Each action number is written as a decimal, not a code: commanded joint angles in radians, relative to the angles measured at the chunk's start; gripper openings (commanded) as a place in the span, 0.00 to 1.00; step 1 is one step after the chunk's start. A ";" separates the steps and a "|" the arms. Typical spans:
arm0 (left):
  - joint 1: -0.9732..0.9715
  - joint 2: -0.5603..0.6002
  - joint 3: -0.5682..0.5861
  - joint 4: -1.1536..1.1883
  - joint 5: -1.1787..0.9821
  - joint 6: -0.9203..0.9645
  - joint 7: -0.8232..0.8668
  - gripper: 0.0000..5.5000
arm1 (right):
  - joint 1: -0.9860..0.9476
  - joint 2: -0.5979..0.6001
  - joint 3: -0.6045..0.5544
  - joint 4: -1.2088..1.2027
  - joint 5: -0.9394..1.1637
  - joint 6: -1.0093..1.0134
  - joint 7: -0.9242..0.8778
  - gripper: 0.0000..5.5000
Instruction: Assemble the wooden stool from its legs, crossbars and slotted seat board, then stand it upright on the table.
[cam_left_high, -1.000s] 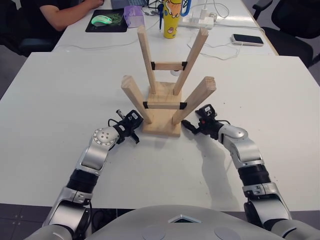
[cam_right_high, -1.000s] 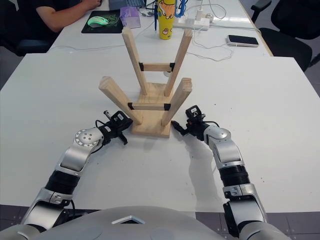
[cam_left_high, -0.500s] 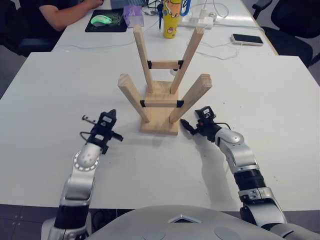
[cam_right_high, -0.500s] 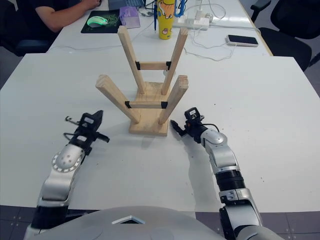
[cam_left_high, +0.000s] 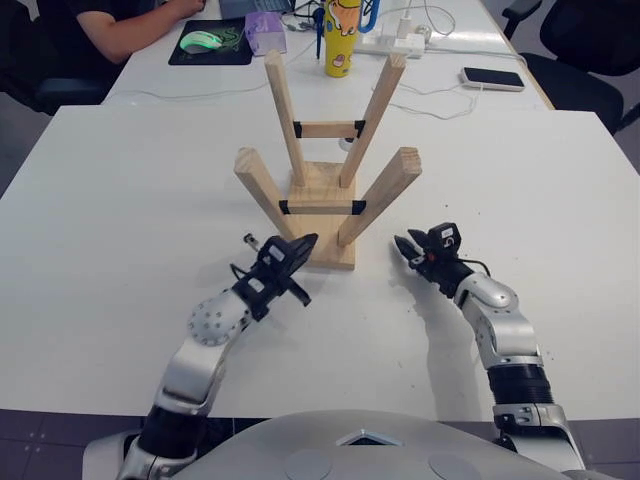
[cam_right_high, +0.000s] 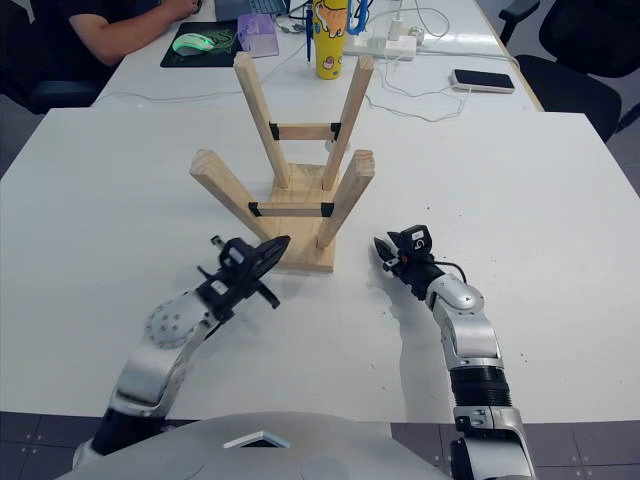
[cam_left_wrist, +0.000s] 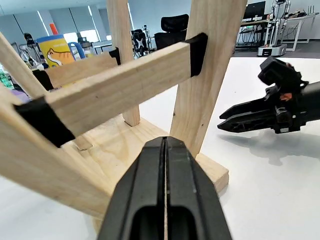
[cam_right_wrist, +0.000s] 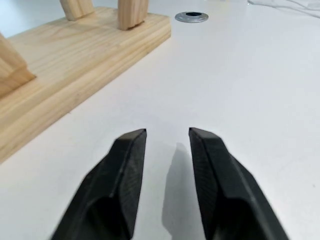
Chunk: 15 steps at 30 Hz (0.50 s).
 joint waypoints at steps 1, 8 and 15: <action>-0.060 -0.022 -0.051 0.088 0.037 0.113 0.013 0.00 | -0.059 0.003 0.000 0.016 0.023 -0.014 0.026 0.17; -0.117 -0.076 -0.005 0.152 0.030 0.185 0.088 0.00 | -0.091 -0.002 -0.054 -0.018 0.135 -0.028 0.103 0.00; -0.123 -0.073 -0.025 0.180 0.044 0.253 0.100 0.00 | -0.303 -0.059 -0.193 -0.097 0.445 0.202 0.177 0.00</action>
